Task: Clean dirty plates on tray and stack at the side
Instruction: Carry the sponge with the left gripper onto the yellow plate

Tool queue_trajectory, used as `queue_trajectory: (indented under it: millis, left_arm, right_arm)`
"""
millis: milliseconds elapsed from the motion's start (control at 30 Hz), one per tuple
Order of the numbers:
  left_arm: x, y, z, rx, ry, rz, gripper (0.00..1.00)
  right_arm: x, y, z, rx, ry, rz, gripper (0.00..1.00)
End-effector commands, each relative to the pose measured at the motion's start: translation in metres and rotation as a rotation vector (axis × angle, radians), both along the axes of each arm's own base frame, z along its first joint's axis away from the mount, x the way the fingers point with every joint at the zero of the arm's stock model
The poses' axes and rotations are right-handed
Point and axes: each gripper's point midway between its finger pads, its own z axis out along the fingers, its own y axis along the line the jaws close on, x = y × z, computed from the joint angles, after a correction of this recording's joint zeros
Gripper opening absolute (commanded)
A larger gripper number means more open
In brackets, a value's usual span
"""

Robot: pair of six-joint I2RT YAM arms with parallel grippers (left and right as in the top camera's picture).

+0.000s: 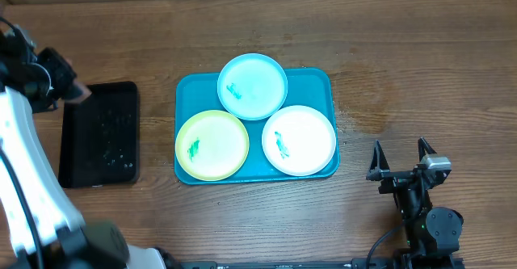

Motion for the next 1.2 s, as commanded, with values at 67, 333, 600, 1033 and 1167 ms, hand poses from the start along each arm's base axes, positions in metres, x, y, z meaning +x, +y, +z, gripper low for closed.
queue_trajectory:
  millis: [67,333,600,1033,1167]
  left_arm:
    - [-0.009,-0.086,-0.002,-0.11,0.055,-0.23,0.04]
    - [-0.026,-0.185,-0.113,-0.136,0.326,-0.509,0.04]
    - [-0.029,-0.232,-0.22,-0.13,0.437,-0.632,0.05]
    - [-0.03,-0.234,-0.249,-0.154,0.529,-0.605,0.25]
    - [-0.014,-0.231,-0.219,-0.151,0.488,-0.594,0.29]
  right_arm:
    - [0.0,-0.001,-0.002,0.004,-0.003,-0.005,1.0]
    - [0.0,-0.001,-0.002,0.004,-0.003,-0.005,1.0]
    - [0.0,-0.001,-0.002,0.004,-0.003,-0.005,1.0]
    - [0.0,-0.001,-0.002,0.004,-0.003,-0.005,1.0]
    - [0.0,-0.001,-0.002,0.004,-0.003,-0.005,1.0]
